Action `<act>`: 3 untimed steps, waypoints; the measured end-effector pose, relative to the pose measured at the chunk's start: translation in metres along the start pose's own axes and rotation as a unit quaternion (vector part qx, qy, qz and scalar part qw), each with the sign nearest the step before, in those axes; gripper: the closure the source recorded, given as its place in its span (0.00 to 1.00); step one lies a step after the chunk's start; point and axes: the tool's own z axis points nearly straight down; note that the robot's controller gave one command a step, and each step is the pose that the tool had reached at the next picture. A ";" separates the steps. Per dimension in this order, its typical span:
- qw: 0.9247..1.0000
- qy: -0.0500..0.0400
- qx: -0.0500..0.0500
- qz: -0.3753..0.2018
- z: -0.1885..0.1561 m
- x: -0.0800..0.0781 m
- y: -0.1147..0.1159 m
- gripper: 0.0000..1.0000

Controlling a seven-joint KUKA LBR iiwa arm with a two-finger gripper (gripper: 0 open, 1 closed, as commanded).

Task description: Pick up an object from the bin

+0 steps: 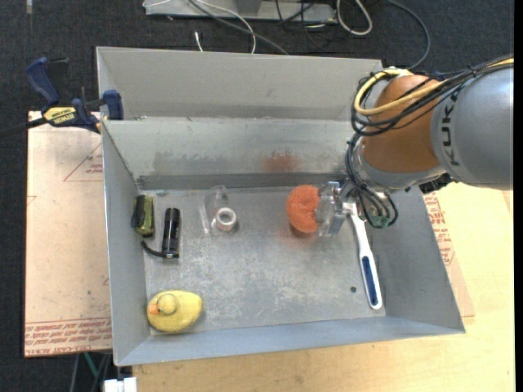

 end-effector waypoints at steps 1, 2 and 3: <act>1.000 0.001 0.000 0.000 0.001 0.000 0.000 0.00; 1.000 0.001 0.000 -0.001 0.001 0.000 0.000 0.00; 0.997 -0.003 0.000 -0.081 0.048 -0.024 0.018 0.00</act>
Offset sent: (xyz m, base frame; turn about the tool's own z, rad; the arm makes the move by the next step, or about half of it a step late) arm 0.0000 0.0000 0.0000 0.0000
